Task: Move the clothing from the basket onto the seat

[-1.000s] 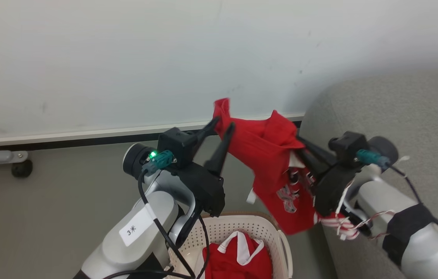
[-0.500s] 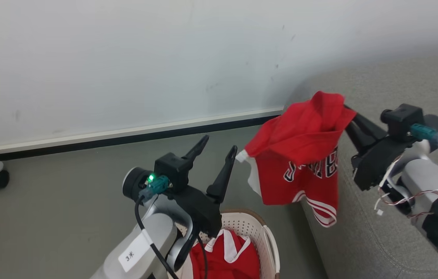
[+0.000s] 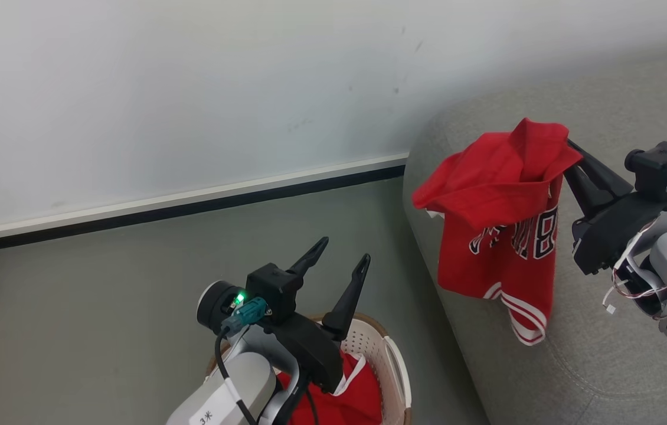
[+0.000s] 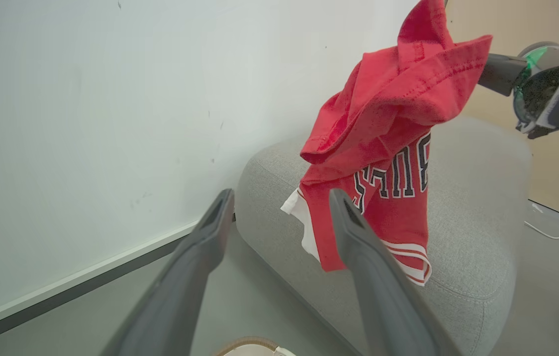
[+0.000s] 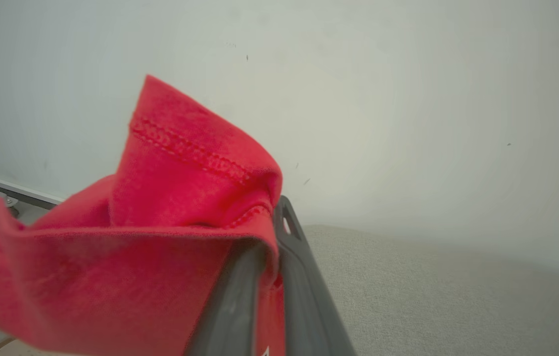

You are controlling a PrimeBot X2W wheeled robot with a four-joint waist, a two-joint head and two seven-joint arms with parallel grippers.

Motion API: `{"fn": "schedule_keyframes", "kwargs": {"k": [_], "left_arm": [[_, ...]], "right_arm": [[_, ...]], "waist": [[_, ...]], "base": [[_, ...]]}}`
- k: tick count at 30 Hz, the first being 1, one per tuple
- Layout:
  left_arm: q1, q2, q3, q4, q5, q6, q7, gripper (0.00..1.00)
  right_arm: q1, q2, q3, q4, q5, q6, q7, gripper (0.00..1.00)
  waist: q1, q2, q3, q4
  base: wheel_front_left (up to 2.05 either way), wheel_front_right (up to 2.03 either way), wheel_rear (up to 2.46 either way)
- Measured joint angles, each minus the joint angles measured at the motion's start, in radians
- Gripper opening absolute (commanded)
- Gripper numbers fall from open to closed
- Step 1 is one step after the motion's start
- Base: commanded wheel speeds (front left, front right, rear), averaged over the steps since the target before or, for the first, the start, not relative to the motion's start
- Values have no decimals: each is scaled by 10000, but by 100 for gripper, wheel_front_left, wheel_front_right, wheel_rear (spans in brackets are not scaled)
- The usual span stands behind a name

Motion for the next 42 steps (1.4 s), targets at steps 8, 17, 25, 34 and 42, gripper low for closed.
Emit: {"fn": "schedule_keyframes", "kwargs": {"k": [8, 17, 25, 34, 42], "left_arm": [[265, 75, -113, -12, 144, -15, -90, 100], [427, 159, -178, -119, 270, -90, -165, 100], [427, 161, -232, -234, 382, -92, -211, 100], [424, 167, -311, -343, 598, -88, -251, 100], [301, 107, -585, -418, 932, -104, -251, 100]], "right_arm": [[-216, 31, -40, -157, -159, 2, 0, 0], [-211, -44, -205, -261, -316, 0, 0, 0], [-204, -140, -372, -380, -399, 0, 0, 0], [-197, -265, -604, -631, -487, 0, -2, 0], [-365, -564, -901, -826, -533, -12, 0, 0]], "waist": [[0, 0, 62, -536], [0, 0, 162, -1426], [0, 0, 284, -2390], [0, -1, 505, -3368], [0, 0, 995, -3563]], "base": [[0, 0, 0], [0, 0, 0], [0, 0, 0], [0, 0, 0], [0, 0, 0]]}}
